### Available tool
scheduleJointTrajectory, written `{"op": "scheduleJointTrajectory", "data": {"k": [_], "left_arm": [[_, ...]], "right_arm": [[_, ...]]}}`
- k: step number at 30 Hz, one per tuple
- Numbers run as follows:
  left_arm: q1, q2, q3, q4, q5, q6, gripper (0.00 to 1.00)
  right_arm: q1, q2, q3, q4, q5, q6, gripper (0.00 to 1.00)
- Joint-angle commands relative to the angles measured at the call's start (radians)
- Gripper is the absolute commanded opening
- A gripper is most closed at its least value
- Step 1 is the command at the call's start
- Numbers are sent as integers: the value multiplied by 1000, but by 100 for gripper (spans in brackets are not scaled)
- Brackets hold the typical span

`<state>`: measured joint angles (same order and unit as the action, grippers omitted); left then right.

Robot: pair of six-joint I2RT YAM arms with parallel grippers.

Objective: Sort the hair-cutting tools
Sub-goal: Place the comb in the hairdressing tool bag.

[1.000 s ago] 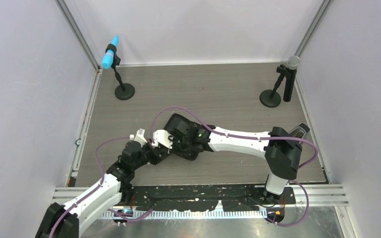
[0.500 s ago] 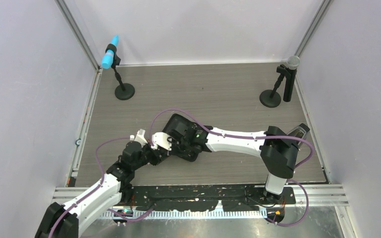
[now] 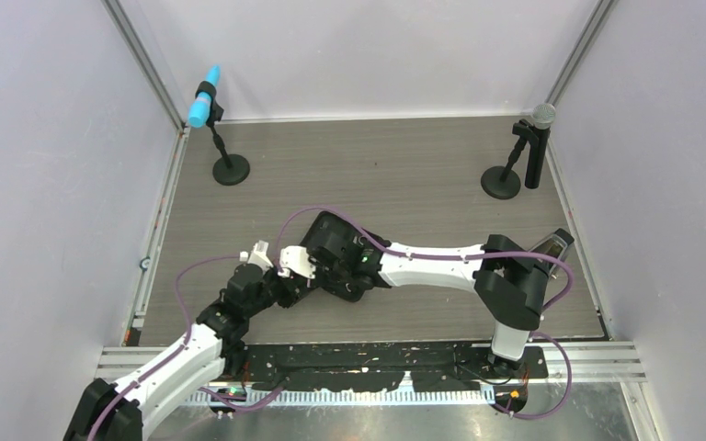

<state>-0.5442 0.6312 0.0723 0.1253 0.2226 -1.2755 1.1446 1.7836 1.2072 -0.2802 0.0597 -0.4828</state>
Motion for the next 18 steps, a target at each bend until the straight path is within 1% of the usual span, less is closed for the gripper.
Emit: {"op": "scheduleJointTrajectory", "data": {"k": [1, 6, 13, 15, 16, 18], "left_arm": [[-20, -30, 46, 114, 55, -16, 0], [-22, -21, 38, 109, 39, -14, 0], [-22, 13, 35, 98, 20, 0, 0], [-22, 19, 38, 102, 21, 2, 0], [-22, 21, 39, 102, 22, 2, 0], [-22, 20, 41, 102, 24, 3, 0]], "right_arm": [[-1, -8, -28, 94, 96, 26, 6], [-2, -71, -58, 101, 79, 39, 5], [-2, -158, -96, 64, -3, 64, 6], [-2, -180, -102, 54, -23, 73, 10], [-3, -184, -104, 53, -31, 75, 14], [-2, -194, -109, 50, -36, 77, 18]]}}
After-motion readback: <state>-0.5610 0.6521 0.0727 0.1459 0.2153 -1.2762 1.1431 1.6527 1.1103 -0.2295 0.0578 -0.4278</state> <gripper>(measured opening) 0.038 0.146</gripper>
